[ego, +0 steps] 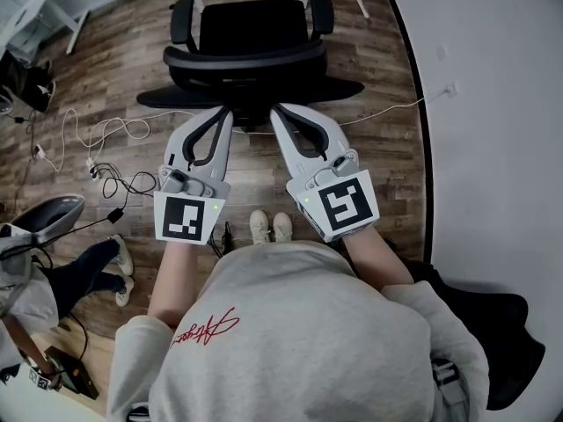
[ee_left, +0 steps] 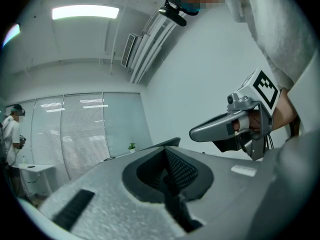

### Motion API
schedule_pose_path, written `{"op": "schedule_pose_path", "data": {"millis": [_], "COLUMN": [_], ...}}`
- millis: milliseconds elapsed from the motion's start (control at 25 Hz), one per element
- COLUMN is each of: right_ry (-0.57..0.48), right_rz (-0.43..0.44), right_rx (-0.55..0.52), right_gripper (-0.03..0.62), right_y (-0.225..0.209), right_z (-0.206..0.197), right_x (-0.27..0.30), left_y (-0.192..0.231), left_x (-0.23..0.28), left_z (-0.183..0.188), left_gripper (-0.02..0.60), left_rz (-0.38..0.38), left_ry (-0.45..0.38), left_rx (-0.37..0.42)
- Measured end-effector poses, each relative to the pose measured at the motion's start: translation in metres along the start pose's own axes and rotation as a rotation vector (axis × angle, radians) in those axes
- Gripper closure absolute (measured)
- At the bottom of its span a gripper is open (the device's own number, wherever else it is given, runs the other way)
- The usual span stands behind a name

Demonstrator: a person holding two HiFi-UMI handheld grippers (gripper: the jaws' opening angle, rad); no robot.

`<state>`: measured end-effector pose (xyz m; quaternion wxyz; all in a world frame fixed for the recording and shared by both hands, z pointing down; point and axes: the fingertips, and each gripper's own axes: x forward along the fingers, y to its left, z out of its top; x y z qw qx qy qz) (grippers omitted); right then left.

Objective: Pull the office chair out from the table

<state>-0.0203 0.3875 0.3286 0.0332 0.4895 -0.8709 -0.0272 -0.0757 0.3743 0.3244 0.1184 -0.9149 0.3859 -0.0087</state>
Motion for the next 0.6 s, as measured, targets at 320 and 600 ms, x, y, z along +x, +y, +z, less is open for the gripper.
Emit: {"op": "schedule_pose_path", "data": {"millis": [320, 600], "right_ry": [-0.009, -0.013], "right_rz": [0.003, 0.004], "right_rx": [0.007, 0.009], "right_gripper": [0.594, 0.594], "right_y": [0.0012, 0.0019], "right_z": [0.0024, 0.0043], "right_x": [-0.0008, -0.0010], "left_y": [0.0008, 0.0011], "left_x": [-0.0013, -0.0011], "left_z": [0.0006, 0.0051], "left_gripper": [0.581, 0.581], "left_rz": [0.003, 0.004], "left_ry": [0.001, -0.006], "left_rx": [-0.004, -0.006]}}
